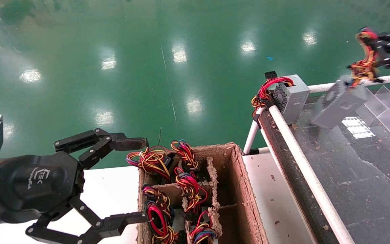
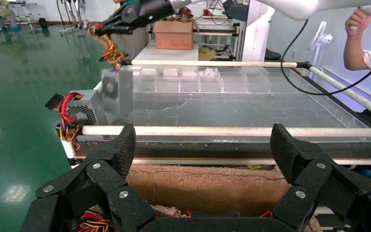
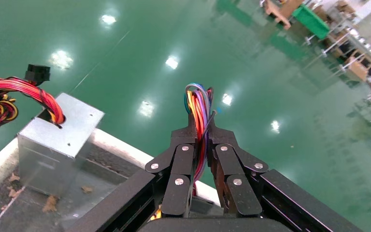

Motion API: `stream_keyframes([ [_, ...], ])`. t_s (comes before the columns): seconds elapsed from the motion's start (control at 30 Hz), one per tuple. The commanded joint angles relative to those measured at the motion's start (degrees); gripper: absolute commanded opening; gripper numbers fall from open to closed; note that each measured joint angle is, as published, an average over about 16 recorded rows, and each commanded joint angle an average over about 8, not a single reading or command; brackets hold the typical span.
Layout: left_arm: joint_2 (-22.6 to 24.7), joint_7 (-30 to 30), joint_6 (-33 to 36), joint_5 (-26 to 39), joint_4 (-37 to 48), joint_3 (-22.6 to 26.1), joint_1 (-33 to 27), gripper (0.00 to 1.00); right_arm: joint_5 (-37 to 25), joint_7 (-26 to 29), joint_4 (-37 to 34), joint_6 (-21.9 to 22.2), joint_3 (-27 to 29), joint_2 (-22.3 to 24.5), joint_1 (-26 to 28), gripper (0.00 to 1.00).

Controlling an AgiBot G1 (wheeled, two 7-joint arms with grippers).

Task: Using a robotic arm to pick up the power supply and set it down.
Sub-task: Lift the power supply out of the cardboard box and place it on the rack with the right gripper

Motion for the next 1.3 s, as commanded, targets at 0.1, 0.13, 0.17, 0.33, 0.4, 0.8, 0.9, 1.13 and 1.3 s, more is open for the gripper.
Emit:
stream_keyframes([
  [0.1, 0.00, 0.01, 0.00, -0.01, 0.00, 0.01, 0.00, 1.00, -0.90, -3.09, -5.50, -0.11, -1.04, -3.59, 2.55, 0.00],
  [0.13, -0.01, 0.01, -0.01, -0.01, 0.00, 0.01, 0.00, 1.00, -1.01, -3.89, -6.62, -0.12, -1.21, -4.41, 3.19, 0.00],
  [0.17, -0.01, 0.01, -0.01, -0.01, 0.00, 0.02, 0.00, 1.00, -1.10, -4.64, -7.64, -0.15, -1.35, -5.15, 3.82, 0.00],
  [0.33, -0.01, 0.01, -0.01, -0.02, 0.00, 0.03, -0.01, 1.00, -1.51, -8.32, -12.48, -0.07, -1.93, -8.65, 6.88, 0.00],
  [0.4, -0.01, 0.02, -0.01, -0.02, 0.00, 0.03, -0.01, 1.00, -1.66, -9.65, -14.28, 0.03, -2.11, -9.81, 7.94, 0.00],
  [0.8, -0.03, 0.03, -0.03, -0.04, 0.00, 0.07, -0.01, 1.00, -2.10, -15.53, -24.05, 0.46, -2.64, -14.29, 12.40, 1.00],
  [0.9, -0.03, 0.04, -0.03, -0.05, 0.00, 0.07, -0.02, 1.00, -1.83, -16.66, -25.82, 0.16, -2.50, -14.66, 13.08, 1.00],
  [1.13, -0.04, 0.05, -0.04, -0.06, 0.00, 0.09, -0.02, 1.00, -1.23, -17.88, -29.66, -1.62, -2.24, -15.32, 14.69, 1.00],
  [1.3, -0.04, 0.05, -0.04, -0.07, 0.00, 0.10, -0.02, 1.00, 0.43, -18.88, -31.28, -3.44, -1.24, -15.57, 15.19, 1.00],
])
